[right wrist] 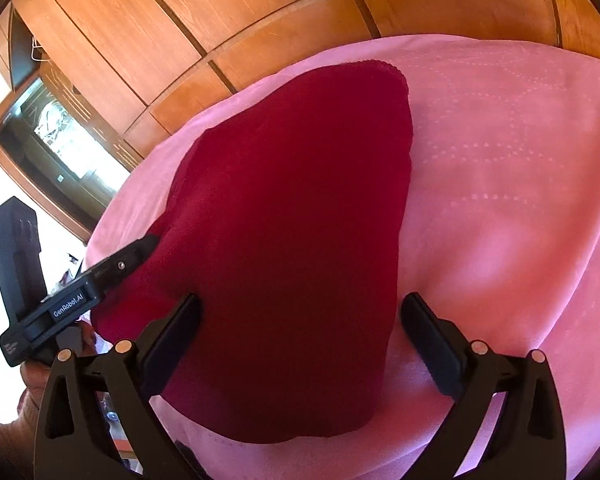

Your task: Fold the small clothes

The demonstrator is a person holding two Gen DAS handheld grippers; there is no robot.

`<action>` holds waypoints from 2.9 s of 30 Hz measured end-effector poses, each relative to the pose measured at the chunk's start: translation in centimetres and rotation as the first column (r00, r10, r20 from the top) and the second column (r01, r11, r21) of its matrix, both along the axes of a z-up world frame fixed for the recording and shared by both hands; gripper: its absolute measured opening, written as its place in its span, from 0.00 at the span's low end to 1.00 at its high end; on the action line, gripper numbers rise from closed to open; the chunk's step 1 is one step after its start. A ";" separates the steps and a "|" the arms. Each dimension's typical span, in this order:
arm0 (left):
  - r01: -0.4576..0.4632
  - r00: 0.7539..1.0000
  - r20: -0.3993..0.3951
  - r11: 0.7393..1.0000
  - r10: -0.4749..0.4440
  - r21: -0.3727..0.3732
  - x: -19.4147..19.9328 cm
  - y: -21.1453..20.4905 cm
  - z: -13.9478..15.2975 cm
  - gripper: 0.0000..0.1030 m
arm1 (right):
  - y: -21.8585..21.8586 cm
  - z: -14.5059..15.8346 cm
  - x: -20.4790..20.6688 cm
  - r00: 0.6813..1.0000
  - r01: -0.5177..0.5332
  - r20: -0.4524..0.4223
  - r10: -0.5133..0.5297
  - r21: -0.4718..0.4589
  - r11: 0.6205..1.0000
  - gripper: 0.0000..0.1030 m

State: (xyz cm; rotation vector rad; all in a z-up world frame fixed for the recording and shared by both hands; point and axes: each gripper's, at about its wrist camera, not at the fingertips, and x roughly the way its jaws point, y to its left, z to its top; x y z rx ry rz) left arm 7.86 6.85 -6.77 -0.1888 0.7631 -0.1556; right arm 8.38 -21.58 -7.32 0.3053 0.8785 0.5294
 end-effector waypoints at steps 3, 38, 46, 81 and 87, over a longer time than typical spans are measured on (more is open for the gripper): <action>0.032 0.999 -0.020 0.998 -0.034 -0.061 0.5 0.9 -0.2 0.69 | -0.7 1.0 0.8 1.000 0.014 0.028 -0.015 0.027 1.000 0.97; 0.340 0.934 0.059 0.824 -0.353 -0.452 2.2 -1.4 0.1 0.27 | -4.2 3.9 1.8 0.999 -0.001 0.050 -0.009 0.192 0.981 0.42; 0.554 0.827 0.134 0.750 -0.547 -0.360 5.0 -13.8 5.4 0.27 | -14.6 8.4 -2.6 0.952 0.203 0.194 -0.236 0.177 0.963 0.42; 0.363 0.916 0.111 0.914 -0.386 0.182 2.5 -25.1 2.2 0.67 | -16.3 2.5 -9.3 0.784 0.619 0.230 -0.576 -0.241 0.747 0.86; 0.313 0.931 0.137 0.934 -0.338 0.172 0.4 -23.3 2.9 0.74 | -14.0 4.1 -11.6 0.715 0.699 0.276 -0.643 -0.253 0.669 0.97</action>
